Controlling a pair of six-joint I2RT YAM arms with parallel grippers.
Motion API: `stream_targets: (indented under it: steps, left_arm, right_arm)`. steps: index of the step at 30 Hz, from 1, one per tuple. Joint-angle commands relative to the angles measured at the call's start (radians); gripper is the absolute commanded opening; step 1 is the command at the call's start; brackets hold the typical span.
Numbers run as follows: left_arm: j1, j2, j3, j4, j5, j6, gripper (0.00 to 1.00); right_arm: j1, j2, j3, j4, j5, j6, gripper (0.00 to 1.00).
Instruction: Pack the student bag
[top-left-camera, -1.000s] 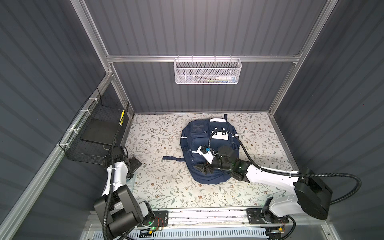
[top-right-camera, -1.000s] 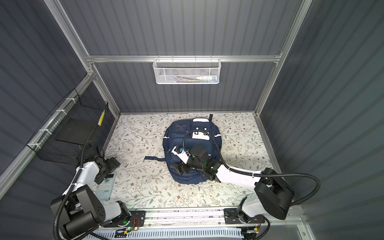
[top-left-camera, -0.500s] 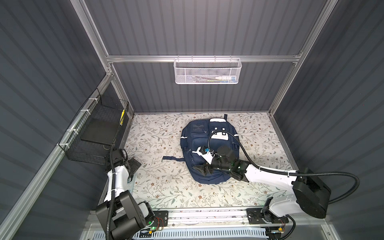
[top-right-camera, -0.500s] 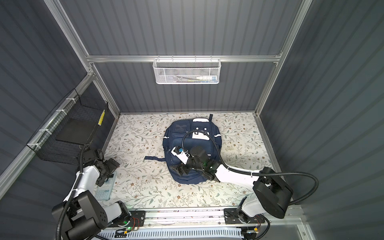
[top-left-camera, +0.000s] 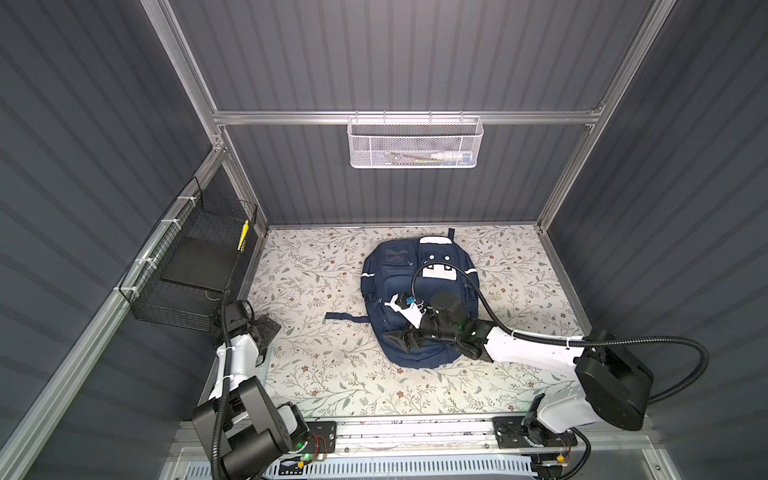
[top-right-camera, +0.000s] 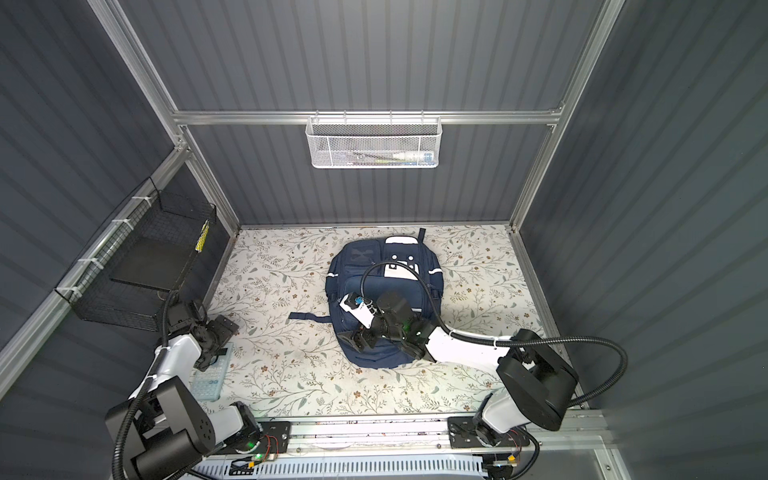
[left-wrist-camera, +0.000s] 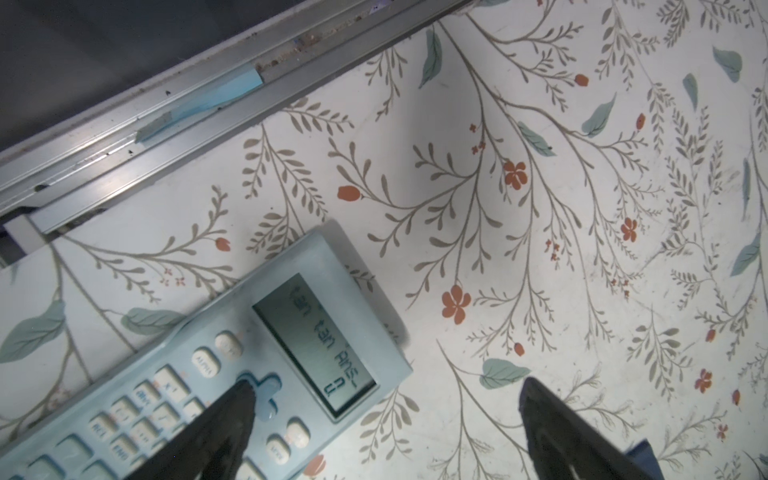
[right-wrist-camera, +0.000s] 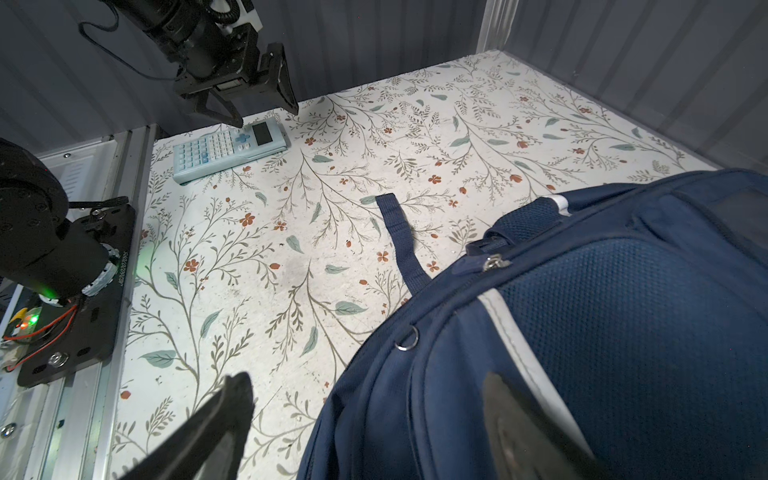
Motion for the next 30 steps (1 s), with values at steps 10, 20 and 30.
stream_targets:
  steps: [10,20,30]
  left_arm:
    - [-0.089,-0.061,0.024,-0.15,-0.066,0.024,1.0]
    - [-0.028,-0.077,0.045,-0.149,-0.034,-0.003,1.0]
    - [-0.057,-0.08,0.231,-0.267,0.148,0.321,1.0]
  right_arm:
    - [0.007,0.042,0.062,-0.021,-0.007,-0.028,0.88]
    - [0.022,0.064,0.082,-0.048,-0.01,-0.053,0.88]
    - [0.023,0.025,0.03,-0.014,-0.004,-0.053,0.89]
